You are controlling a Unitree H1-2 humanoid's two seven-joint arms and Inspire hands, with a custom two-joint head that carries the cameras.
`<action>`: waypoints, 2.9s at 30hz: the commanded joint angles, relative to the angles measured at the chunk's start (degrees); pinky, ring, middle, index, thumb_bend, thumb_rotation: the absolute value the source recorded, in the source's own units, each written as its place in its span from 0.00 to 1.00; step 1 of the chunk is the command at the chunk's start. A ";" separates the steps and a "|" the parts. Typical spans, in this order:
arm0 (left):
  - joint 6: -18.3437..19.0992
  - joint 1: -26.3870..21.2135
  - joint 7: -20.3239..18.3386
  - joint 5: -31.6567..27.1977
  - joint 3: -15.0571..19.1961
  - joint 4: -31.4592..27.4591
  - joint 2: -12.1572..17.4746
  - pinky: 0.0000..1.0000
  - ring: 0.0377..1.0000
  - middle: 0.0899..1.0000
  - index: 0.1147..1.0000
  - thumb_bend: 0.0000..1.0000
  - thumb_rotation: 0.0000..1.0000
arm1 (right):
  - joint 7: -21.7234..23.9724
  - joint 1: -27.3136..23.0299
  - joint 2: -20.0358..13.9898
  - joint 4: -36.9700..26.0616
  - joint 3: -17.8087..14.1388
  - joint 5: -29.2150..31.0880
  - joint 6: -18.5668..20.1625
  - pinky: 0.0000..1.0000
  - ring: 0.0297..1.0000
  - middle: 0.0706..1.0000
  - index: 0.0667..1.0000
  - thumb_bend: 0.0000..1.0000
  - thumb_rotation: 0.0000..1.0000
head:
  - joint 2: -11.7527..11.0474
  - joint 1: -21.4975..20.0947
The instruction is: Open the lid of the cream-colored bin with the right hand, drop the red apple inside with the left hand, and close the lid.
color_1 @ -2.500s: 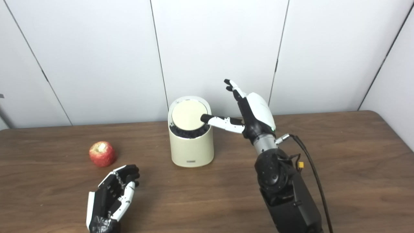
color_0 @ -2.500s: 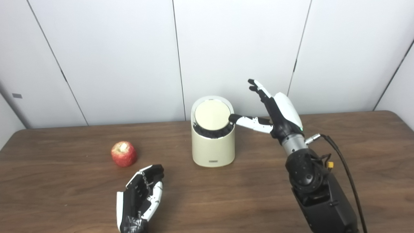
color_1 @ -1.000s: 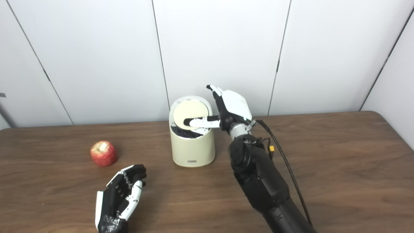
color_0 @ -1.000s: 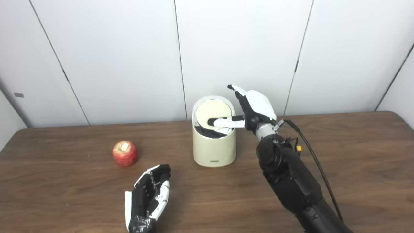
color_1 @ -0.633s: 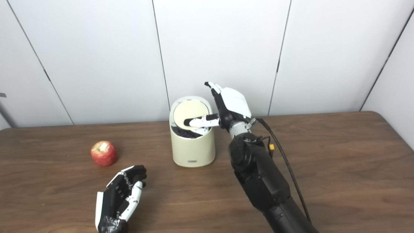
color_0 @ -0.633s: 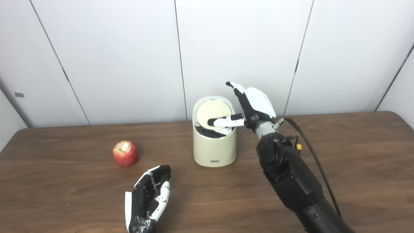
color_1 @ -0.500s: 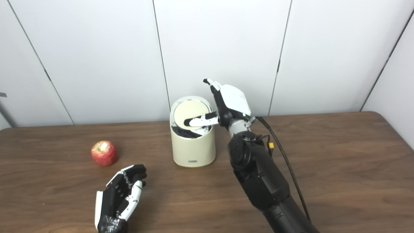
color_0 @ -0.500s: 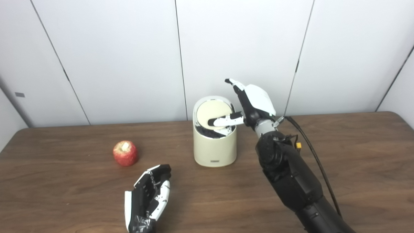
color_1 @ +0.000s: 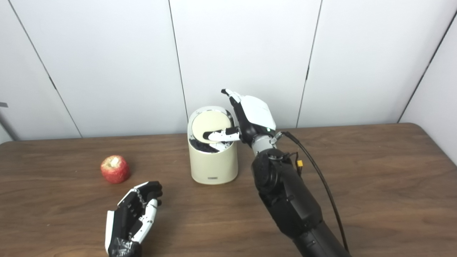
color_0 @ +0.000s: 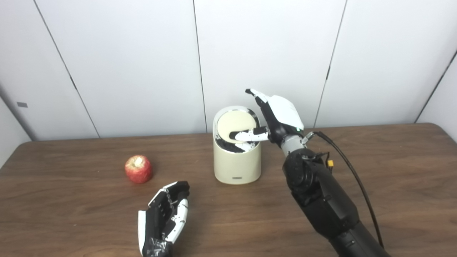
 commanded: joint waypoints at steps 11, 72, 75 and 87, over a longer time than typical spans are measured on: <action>-1.77 -1.67 -0.19 0.13 0.15 -0.63 -0.09 0.63 0.67 0.65 0.61 0.23 0.24 | 2.11 0.44 -1.61 -6.65 -3.46 2.96 -1.14 0.83 0.91 0.94 0.92 0.98 0.99 | -0.68 -0.35; -7.31 -5.71 -0.05 7.42 6.78 -10.76 8.88 0.62 0.69 0.69 0.70 0.80 0.18 | -16.75 37.58 6.65 -15.54 -15.80 17.69 -41.67 0.61 0.70 0.71 0.66 0.24 0.18 | 0.45 1.21; -4.76 -8.84 -0.06 7.88 9.15 -11.96 10.28 0.68 0.74 0.73 0.73 0.85 0.18 | -16.74 37.43 6.70 -15.17 -16.26 18.31 -41.84 0.62 0.71 0.71 0.67 0.25 0.20 | 0.30 1.72; -1.03 -20.33 2.68 14.37 13.86 0.73 18.01 0.70 0.75 0.77 0.79 0.96 0.16 | -16.38 37.41 6.17 -13.80 -17.23 18.86 -42.53 0.61 0.70 0.71 0.67 0.25 0.16 | -0.04 2.46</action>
